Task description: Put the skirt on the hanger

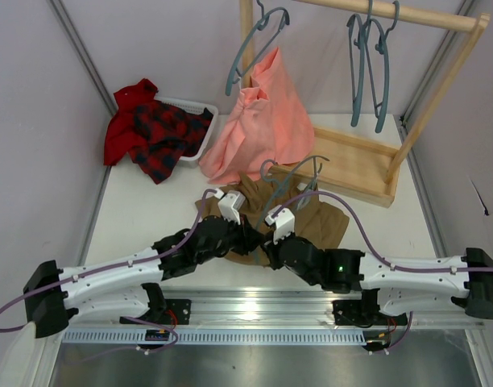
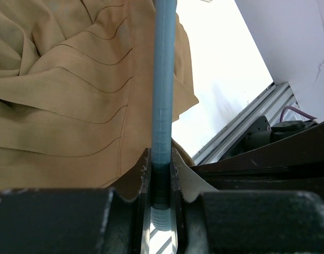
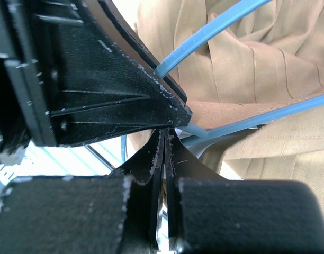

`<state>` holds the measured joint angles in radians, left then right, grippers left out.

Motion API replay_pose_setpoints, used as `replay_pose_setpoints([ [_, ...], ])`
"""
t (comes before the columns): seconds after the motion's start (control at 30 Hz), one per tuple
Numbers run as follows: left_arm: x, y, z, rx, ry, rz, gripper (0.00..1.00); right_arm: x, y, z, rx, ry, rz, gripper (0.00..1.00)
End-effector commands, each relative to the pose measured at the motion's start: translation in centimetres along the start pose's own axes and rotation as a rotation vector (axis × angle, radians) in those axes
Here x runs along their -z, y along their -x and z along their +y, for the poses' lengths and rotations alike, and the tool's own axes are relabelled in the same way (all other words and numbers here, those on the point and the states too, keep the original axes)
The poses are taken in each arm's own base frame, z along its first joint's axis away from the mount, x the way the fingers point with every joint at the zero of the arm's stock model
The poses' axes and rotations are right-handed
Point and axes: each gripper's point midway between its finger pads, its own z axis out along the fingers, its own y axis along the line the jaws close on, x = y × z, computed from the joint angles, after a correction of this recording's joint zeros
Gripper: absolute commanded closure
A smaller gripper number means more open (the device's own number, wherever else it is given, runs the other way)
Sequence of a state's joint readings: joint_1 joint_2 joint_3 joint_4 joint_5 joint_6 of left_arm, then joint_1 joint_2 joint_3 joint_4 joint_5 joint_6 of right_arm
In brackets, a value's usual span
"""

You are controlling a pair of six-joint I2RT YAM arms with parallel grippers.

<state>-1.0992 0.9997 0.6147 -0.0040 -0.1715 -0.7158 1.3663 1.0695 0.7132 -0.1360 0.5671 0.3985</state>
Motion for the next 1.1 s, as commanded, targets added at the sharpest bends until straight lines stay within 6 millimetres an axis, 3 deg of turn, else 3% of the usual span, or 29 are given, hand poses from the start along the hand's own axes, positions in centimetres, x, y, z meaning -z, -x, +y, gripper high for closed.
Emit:
replay_pose_setpoints([
  [0.0,0.8,1.1,-2.5,0.024,-0.069,0.005,1.0,0.8,3.9,0.5,-0.047,0.035,-0.123,1.0],
  [0.17,0.5,0.9,-2.1,0.071,-0.037,0.012,1.0,1.3,5.0,2.0,-0.085,0.109,-0.144,1.0],
  [0.23,0.5,2.0,-2.8,0.079,-0.034,-0.001,1.0,1.5,5.5,3.2,-0.11,0.151,-0.161,1.0],
  [0.3,0.0,1.5,-2.3,0.061,0.005,0.036,1.0,1.5,5.4,3.7,-0.112,0.16,-0.166,1.0],
  [0.33,0.0,2.7,-3.4,0.059,-0.01,0.018,1.0,1.3,5.1,4.1,-0.107,0.162,-0.163,1.0],
  [0.47,0.2,3.2,-3.7,0.05,0.0,0.029,1.0,0.7,4.3,4.2,-0.073,0.128,-0.143,1.0],
  [0.6,1.0,3.7,-3.8,0.063,0.011,0.027,1.0,0.7,4.5,3.1,-0.07,0.066,-0.154,1.0],
  [0.9,1.7,2.0,-2.8,0.149,0.021,0.052,1.0,1.7,5.8,-0.9,-0.09,-0.08,-0.206,1.0],
  [1.07,2.2,2.0,-2.8,0.157,0.02,0.044,1.0,1.7,5.5,-1.7,-0.106,-0.102,-0.207,1.0],
])
